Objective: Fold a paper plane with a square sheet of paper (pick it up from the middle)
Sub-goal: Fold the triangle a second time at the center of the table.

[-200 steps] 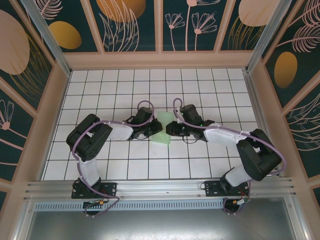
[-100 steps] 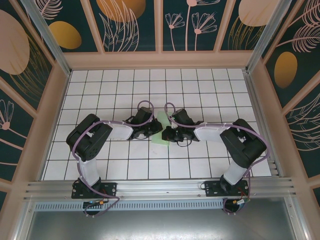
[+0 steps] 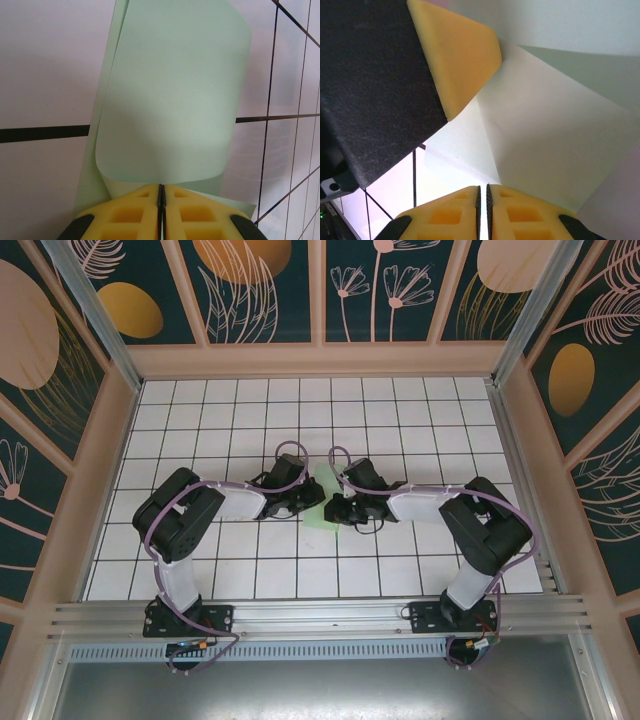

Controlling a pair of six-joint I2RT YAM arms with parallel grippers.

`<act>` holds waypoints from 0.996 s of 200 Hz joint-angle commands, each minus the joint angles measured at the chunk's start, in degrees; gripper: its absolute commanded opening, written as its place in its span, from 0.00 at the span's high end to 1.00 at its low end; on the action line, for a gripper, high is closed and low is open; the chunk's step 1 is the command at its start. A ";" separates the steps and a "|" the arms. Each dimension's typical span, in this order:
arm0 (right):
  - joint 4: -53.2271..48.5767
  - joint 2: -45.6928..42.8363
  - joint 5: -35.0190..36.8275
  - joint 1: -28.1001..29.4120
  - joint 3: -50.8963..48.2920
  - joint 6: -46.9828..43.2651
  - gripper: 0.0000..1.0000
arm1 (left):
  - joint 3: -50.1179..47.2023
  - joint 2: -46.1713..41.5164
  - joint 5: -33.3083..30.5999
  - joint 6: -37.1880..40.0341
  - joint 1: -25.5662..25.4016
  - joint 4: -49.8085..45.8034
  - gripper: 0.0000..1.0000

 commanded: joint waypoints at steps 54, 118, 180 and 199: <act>-5.73 -0.68 4.43 3.50 5.08 -2.15 0.85 | -0.99 1.73 -0.89 1.11 0.12 -4.17 0.87; -3.15 0.82 3.84 1.62 1.32 -1.19 0.87 | -1.05 1.72 -0.61 1.51 0.12 -4.20 0.87; -1.83 0.55 3.55 0.60 -1.25 -0.92 0.87 | -1.16 1.86 -0.52 1.59 0.12 -4.09 0.87; -1.37 0.42 3.39 0.39 -2.07 -0.83 0.87 | -1.04 1.89 -0.51 1.60 0.16 -4.07 0.87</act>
